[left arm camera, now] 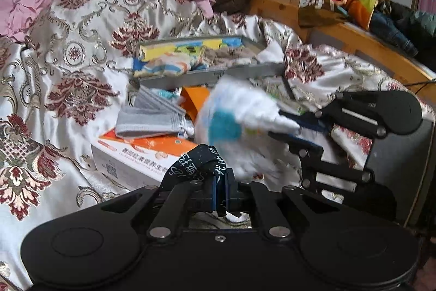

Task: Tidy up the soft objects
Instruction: 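Carry the black cloth and white towel with both tools over the painted tray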

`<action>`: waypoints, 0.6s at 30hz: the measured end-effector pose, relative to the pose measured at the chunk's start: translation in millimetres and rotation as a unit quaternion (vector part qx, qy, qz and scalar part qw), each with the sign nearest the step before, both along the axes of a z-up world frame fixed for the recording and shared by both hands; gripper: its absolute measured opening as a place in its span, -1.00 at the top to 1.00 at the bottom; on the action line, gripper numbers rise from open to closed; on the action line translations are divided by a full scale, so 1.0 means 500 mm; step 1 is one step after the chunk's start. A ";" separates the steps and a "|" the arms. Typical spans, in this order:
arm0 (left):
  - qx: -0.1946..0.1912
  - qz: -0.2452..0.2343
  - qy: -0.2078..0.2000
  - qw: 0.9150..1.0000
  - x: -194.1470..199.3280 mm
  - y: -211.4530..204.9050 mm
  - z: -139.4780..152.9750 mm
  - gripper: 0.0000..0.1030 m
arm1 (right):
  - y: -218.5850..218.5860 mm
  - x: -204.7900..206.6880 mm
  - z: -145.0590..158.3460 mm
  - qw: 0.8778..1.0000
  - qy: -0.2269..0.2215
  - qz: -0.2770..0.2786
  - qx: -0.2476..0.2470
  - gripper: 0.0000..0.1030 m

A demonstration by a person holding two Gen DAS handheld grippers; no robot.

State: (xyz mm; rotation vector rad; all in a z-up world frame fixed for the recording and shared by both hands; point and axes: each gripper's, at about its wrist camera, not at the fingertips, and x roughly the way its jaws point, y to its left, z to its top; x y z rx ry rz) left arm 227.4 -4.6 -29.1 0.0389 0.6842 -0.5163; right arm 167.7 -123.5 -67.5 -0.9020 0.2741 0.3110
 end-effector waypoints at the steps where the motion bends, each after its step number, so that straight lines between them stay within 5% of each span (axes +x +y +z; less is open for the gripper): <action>1: -0.004 0.001 -0.005 1.000 -0.005 0.003 0.006 0.90 | 0.000 -0.005 0.003 1.000 -0.006 0.001 0.001 0.76; 18: -0.050 0.053 -0.053 0.996 -0.060 0.035 0.063 0.90 | -0.021 -0.079 0.103 0.992 -0.094 -0.012 0.081 0.77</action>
